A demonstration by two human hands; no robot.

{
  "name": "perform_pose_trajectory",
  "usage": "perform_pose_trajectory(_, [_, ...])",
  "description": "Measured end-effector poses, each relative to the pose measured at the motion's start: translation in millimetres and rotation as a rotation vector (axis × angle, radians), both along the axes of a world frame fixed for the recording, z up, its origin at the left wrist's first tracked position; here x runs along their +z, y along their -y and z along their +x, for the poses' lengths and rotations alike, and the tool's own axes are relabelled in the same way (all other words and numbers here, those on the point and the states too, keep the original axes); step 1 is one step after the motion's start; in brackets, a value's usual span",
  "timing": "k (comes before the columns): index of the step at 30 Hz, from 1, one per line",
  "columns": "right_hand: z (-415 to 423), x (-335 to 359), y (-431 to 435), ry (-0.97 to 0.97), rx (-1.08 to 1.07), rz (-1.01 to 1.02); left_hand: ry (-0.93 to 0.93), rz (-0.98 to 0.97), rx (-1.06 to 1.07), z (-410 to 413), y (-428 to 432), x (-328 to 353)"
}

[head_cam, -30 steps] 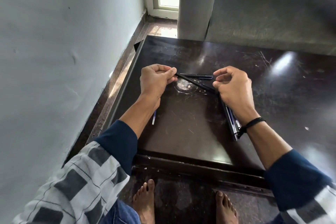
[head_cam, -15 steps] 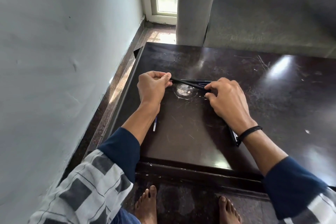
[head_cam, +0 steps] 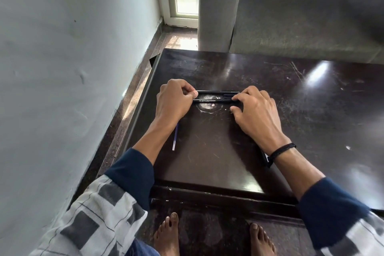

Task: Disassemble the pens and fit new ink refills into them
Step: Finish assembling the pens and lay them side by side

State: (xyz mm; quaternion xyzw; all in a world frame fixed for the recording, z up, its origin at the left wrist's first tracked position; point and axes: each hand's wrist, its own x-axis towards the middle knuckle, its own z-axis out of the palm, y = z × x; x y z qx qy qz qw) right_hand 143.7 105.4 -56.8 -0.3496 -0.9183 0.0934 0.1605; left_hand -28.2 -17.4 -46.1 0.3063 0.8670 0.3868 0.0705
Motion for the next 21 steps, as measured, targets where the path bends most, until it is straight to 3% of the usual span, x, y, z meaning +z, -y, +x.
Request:
perform_pose_trajectory(6, [-3, 1, 5, 0.016, 0.064, -0.011, -0.041, -0.065, -0.136, 6, -4, -5])
perform_pose_trajectory(21, [-1, 2, 4, 0.036, 0.076, -0.041, -0.007, -0.072, -0.15, 3, -5, -11])
